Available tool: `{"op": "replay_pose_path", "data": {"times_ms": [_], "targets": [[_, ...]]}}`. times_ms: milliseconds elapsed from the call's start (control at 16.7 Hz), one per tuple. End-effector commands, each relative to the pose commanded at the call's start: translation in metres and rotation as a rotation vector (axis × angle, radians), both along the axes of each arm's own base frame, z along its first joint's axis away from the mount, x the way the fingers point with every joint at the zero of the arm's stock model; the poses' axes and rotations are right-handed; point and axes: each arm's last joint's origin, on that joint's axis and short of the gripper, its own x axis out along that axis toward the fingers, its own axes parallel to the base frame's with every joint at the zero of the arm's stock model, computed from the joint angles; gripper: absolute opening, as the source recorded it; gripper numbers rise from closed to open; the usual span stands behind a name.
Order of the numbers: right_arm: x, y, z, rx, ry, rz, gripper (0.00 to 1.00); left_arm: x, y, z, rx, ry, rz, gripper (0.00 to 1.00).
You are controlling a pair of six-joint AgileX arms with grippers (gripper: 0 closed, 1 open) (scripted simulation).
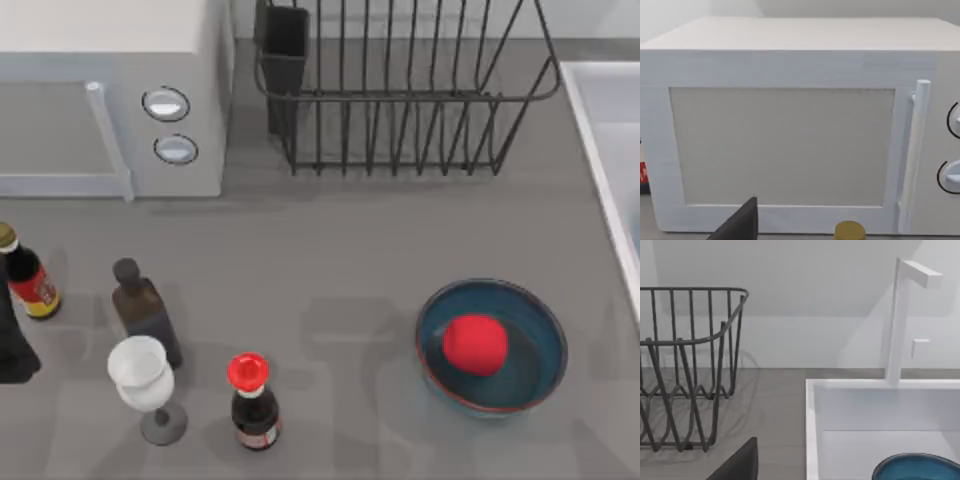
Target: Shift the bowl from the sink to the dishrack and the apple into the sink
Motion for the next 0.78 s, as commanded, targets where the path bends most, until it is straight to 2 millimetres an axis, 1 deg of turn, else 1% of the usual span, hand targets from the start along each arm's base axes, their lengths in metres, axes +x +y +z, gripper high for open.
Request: {"op": "replay_pose_path", "data": {"times_ms": [180, 360, 480, 600, 660, 780], "targets": [[0.000, 0.000, 0.002, -0.001, 0.003, 0.001, 1.00, 0.000, 0.000, 0.000, 0.000, 0.000, 0.000, 1.00], [0.001, 0.000, 0.021, -0.014, 0.040, 0.004, 1.00, 0.000, 0.000, 0.000, 0.000, 0.000, 0.000, 1.00], [0.005, -0.001, 0.042, -0.028, 0.092, 0.002, 1.00, 0.000, 0.000, 0.000, 0.000, 0.000, 0.000, 1.00], [0.013, -0.003, 0.068, -0.046, 0.164, -0.004, 1.00, 0.000, 0.000, 0.000, 0.000, 0.000, 0.000, 1.00], [0.020, -0.004, 0.081, -0.055, 0.207, -0.009, 1.00, 0.000, 0.000, 0.000, 0.000, 0.000, 0.000, 1.00], [0.040, -0.007, 0.109, -0.073, 0.306, -0.021, 1.00, 0.000, 0.000, 0.000, 0.000, 0.000, 0.000, 1.00]]}}
